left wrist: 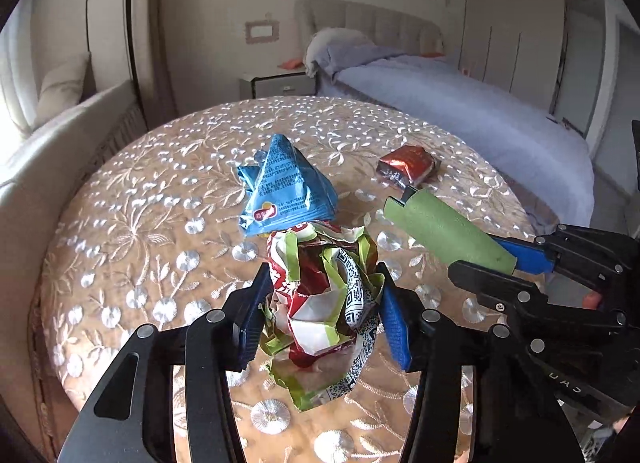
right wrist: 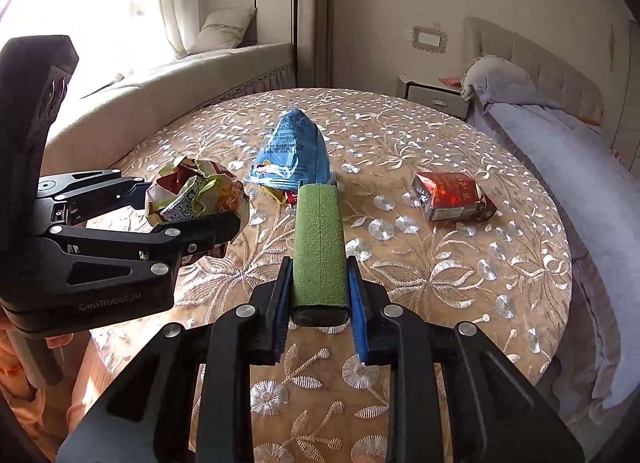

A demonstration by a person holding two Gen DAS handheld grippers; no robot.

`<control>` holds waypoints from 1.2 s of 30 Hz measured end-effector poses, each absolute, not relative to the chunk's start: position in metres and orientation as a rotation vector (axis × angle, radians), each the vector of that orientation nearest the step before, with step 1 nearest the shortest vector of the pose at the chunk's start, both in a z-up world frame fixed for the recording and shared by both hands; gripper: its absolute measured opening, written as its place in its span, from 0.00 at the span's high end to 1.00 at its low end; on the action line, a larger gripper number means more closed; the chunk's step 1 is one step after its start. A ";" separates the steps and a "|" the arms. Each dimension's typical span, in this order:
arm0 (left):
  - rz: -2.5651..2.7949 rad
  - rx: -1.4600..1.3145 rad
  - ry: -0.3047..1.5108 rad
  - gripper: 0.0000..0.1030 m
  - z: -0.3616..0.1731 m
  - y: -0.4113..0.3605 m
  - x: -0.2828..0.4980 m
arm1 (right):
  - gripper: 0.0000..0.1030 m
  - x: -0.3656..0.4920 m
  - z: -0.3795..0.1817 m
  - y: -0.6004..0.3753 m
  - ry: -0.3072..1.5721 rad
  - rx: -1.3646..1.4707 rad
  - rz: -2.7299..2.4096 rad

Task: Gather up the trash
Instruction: 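Carry the wrapper and tube over the bin and open both tools to drop them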

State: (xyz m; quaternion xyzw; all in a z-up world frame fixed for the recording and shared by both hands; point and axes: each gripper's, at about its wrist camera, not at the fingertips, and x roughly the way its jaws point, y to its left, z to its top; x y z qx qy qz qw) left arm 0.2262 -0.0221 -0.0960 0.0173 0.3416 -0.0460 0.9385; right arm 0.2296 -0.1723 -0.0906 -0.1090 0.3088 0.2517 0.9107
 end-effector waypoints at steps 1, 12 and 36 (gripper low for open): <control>-0.091 0.046 0.684 0.52 -0.093 -0.026 0.221 | 0.73 0.223 -0.086 -0.177 0.622 -0.222 0.510; -0.158 0.109 0.604 0.52 -0.067 -0.071 0.175 | 0.73 0.164 -0.052 -0.228 0.523 -0.149 0.399; -0.517 0.306 0.623 0.52 -0.093 -0.250 0.139 | 0.73 0.080 -0.069 -0.384 0.548 -0.020 -0.054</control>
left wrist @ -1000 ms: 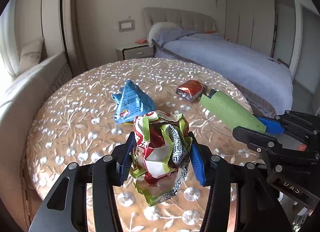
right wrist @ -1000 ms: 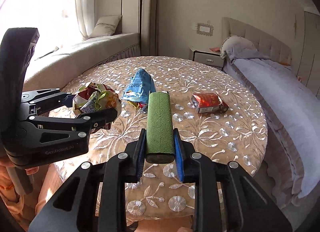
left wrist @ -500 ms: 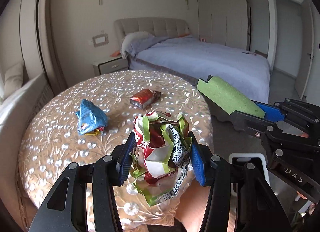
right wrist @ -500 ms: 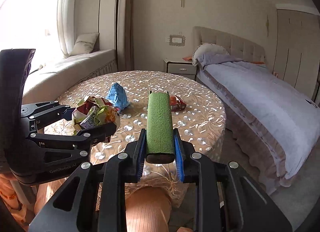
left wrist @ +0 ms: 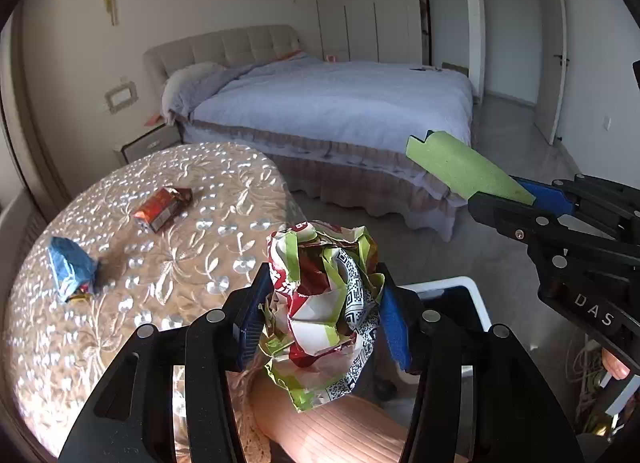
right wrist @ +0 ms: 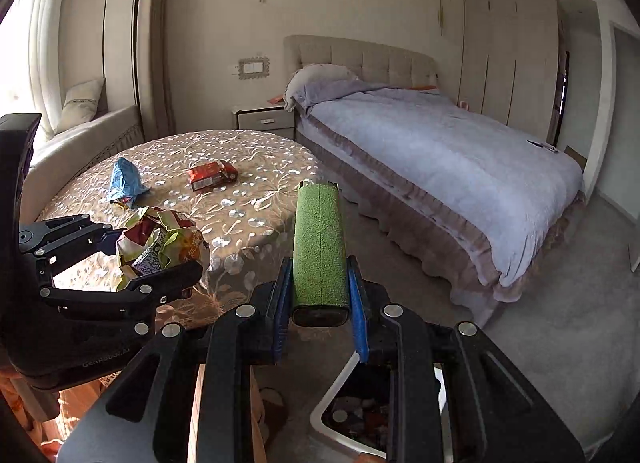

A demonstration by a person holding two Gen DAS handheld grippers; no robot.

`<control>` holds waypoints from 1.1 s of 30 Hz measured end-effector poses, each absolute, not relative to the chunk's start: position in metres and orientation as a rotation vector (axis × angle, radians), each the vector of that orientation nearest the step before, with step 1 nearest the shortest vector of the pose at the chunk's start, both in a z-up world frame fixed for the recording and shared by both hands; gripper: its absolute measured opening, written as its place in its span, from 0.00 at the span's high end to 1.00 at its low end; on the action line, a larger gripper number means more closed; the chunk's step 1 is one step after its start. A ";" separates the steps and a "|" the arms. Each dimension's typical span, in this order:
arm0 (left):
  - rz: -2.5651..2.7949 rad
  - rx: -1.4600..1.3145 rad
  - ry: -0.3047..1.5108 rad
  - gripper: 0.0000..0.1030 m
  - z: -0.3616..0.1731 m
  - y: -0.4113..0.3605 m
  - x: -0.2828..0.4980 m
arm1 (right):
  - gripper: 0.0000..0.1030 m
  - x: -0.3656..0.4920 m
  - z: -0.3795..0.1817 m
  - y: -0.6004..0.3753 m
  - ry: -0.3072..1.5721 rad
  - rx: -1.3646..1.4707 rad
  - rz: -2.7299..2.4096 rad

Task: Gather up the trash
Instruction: 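Carry the wrapper and tube over the bin and open both tools to drop them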

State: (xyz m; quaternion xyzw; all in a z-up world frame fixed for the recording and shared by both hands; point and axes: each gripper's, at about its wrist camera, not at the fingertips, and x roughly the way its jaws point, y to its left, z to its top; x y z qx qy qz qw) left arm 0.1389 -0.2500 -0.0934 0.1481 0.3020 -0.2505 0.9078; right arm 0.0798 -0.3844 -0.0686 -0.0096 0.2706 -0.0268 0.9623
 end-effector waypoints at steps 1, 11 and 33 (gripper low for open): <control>-0.532 0.317 0.628 0.52 -0.096 -0.258 0.138 | 0.73 0.076 -0.072 -0.392 0.553 -0.013 -0.071; -0.653 0.407 0.704 0.52 -0.131 -0.326 0.137 | 0.73 0.056 -0.106 -0.451 0.624 0.034 -0.161; -0.833 0.611 1.010 0.52 -0.269 -0.430 0.159 | 0.73 0.073 -0.236 -0.514 0.977 0.079 -0.149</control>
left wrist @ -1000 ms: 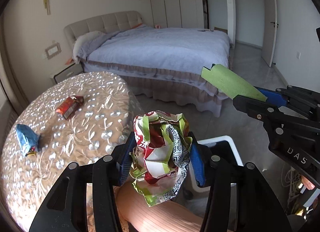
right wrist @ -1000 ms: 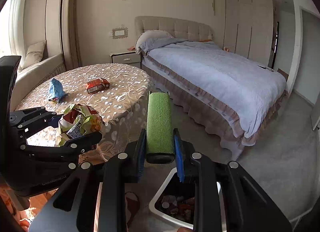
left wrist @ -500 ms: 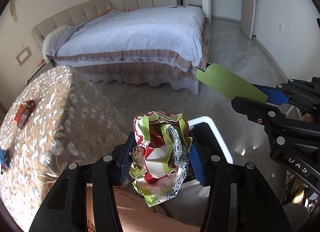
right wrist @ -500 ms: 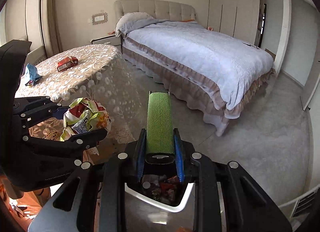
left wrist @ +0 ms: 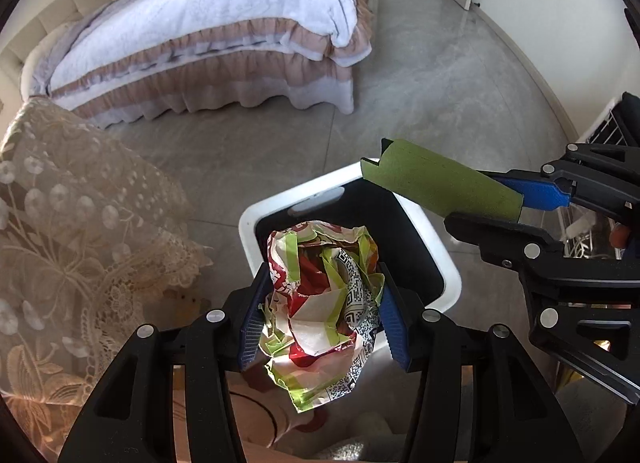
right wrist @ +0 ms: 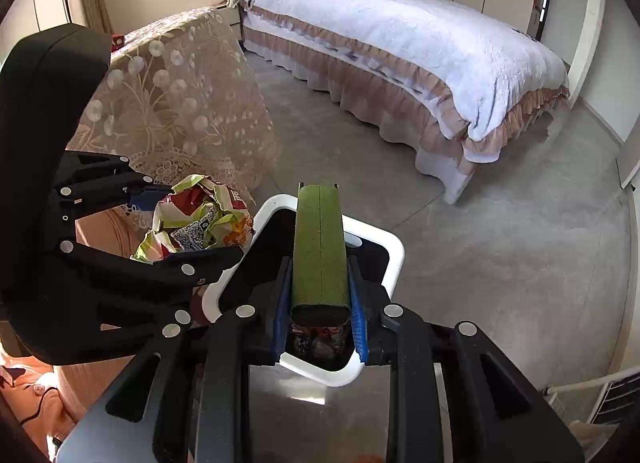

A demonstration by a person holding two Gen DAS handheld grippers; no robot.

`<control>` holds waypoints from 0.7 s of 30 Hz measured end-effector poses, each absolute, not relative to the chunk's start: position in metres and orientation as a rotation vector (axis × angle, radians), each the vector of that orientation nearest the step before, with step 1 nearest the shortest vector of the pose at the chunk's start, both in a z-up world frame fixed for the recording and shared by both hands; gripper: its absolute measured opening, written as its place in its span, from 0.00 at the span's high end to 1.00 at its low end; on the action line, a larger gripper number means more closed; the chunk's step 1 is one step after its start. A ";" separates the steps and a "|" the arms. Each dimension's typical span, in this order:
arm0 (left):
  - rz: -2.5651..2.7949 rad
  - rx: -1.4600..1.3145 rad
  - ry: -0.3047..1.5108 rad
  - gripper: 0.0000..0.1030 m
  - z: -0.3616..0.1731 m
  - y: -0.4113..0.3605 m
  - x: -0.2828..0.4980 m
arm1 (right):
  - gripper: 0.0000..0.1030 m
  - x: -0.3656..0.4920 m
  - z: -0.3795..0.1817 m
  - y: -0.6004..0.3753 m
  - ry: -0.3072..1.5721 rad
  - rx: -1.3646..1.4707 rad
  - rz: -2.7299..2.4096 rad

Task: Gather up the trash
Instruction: 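Carry the wrapper and tube over the bin and open both tools to drop them, then move both open tools back over the table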

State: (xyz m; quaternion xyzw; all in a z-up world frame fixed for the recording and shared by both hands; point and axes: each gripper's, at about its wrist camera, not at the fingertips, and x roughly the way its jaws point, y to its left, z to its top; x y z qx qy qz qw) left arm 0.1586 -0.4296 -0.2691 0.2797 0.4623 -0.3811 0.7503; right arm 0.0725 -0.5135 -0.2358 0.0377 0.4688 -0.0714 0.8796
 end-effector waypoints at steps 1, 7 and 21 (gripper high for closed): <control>-0.839 0.621 1.026 0.52 -0.276 -0.432 0.159 | 0.73 0.074 -0.243 -0.515 0.997 0.081 -0.151; -0.854 0.697 1.127 0.51 -0.318 -0.448 0.166 | 0.73 0.081 -0.276 -0.523 1.079 0.074 -0.147; -0.899 0.746 1.173 0.05 -0.344 -0.450 0.170 | 0.05 0.076 -0.288 -0.534 1.072 0.007 -0.213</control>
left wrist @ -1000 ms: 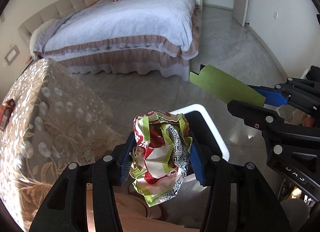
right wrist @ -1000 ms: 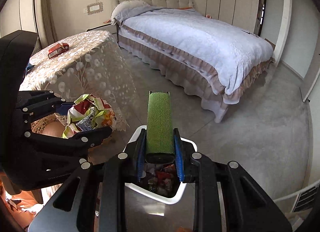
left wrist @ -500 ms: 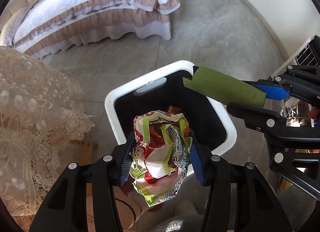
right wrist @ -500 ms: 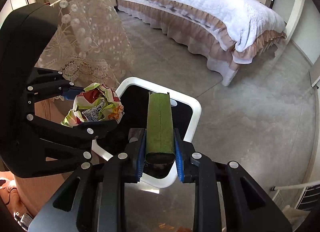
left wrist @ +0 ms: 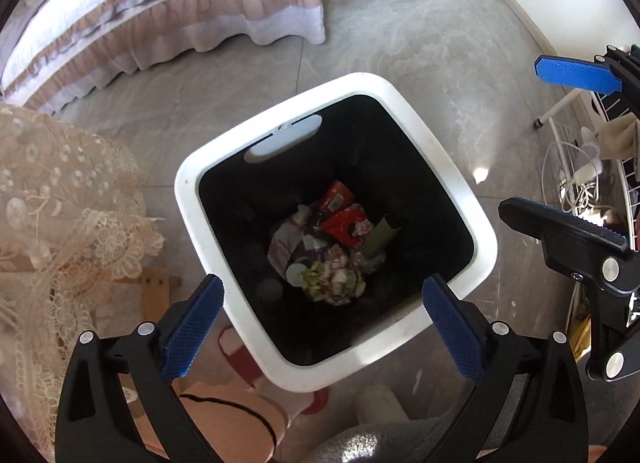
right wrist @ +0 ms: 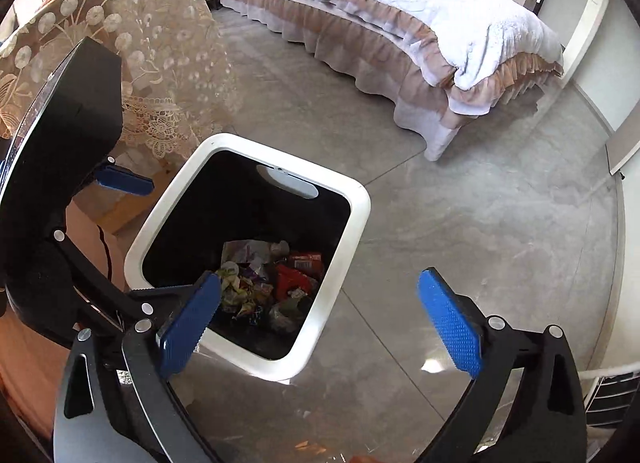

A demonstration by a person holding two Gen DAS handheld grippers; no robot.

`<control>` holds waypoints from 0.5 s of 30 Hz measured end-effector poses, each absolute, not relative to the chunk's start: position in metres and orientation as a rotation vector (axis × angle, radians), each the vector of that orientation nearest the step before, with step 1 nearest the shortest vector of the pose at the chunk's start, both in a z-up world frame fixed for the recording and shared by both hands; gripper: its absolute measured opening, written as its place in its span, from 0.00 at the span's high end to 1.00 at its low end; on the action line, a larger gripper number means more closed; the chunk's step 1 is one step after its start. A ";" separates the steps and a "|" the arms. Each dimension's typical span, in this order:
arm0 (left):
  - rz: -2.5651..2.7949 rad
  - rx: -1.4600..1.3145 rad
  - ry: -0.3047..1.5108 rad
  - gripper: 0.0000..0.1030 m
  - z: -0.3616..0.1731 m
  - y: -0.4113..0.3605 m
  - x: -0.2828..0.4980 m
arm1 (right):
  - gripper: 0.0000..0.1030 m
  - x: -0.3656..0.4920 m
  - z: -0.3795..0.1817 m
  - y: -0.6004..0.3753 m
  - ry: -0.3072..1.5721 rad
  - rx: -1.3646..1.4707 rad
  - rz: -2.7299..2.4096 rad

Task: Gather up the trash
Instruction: 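Move both open tools back over the table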

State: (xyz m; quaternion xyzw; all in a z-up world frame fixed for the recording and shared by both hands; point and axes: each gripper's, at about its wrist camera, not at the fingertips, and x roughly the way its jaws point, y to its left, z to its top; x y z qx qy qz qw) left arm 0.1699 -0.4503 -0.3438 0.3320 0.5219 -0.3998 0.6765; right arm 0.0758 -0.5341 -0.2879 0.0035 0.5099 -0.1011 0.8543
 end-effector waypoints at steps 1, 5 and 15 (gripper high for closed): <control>-0.900 0.752 1.163 0.05 -0.342 -0.451 0.169 | 0.05 0.076 -0.286 -0.533 1.070 0.000 -0.212; -0.886 0.756 1.109 0.05 -0.328 -0.446 0.170 | 0.05 0.076 -0.275 -0.530 1.043 -0.030 -0.212; -0.793 0.661 0.972 0.05 -0.261 -0.413 0.173 | 0.05 0.075 -0.220 -0.513 0.897 -0.041 -0.231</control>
